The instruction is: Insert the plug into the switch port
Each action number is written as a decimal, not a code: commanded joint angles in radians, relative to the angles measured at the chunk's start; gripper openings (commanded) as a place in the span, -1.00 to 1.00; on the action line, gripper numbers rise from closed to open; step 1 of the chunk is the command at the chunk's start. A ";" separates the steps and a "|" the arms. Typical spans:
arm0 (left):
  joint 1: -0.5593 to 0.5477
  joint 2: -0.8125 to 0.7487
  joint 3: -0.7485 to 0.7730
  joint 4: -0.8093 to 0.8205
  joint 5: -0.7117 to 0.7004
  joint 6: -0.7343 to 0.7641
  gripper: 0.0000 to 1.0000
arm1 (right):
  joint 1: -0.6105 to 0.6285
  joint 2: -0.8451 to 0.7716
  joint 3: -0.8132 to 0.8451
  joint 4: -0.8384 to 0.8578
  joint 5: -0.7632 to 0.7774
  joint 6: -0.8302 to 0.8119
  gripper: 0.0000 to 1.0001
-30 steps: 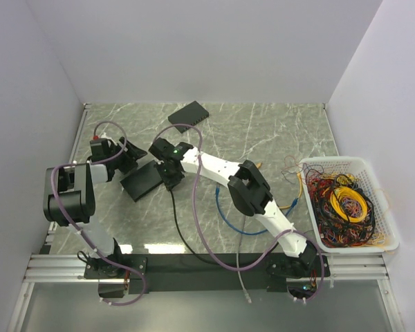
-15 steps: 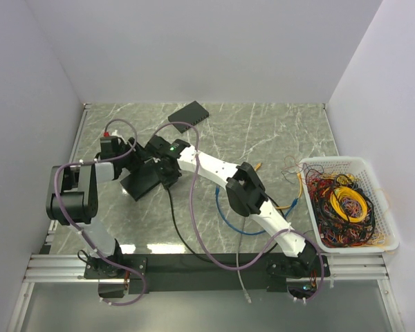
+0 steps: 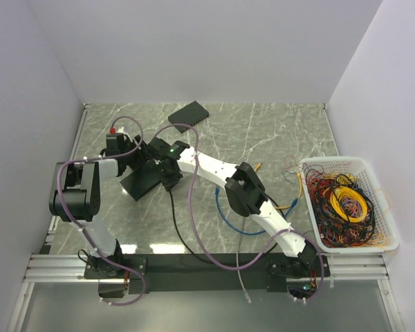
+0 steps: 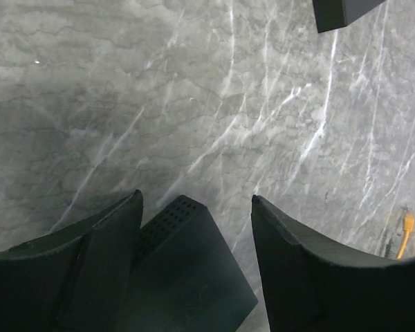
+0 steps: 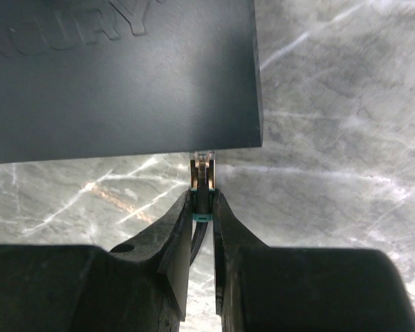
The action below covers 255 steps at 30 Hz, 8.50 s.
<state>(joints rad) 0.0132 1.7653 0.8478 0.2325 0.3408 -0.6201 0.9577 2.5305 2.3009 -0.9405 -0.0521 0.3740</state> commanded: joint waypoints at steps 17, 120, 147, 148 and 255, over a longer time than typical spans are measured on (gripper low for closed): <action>-0.078 0.011 0.054 -0.059 -0.029 0.072 0.01 | -0.037 0.062 0.120 0.011 -0.012 0.009 -1.00; -0.183 0.132 0.200 -0.229 -0.094 0.155 -0.61 | -0.085 -0.053 0.063 0.262 0.029 0.083 -1.00; -0.191 0.201 0.241 -0.337 -0.126 0.111 -0.99 | -0.126 -0.160 -0.060 0.460 -0.003 0.082 -1.00; -0.193 0.201 0.241 -0.338 -0.128 0.111 -0.99 | -0.123 -0.159 -0.054 0.460 -0.003 0.085 -1.00; -0.251 -0.007 -0.349 0.666 0.093 -0.164 0.28 | -0.030 -0.501 -0.877 0.471 -0.029 -0.066 -1.00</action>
<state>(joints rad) -0.2333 1.7317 0.4992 0.8188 0.3603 -0.7982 0.9318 2.0037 1.3773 -0.4458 -0.0956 0.3382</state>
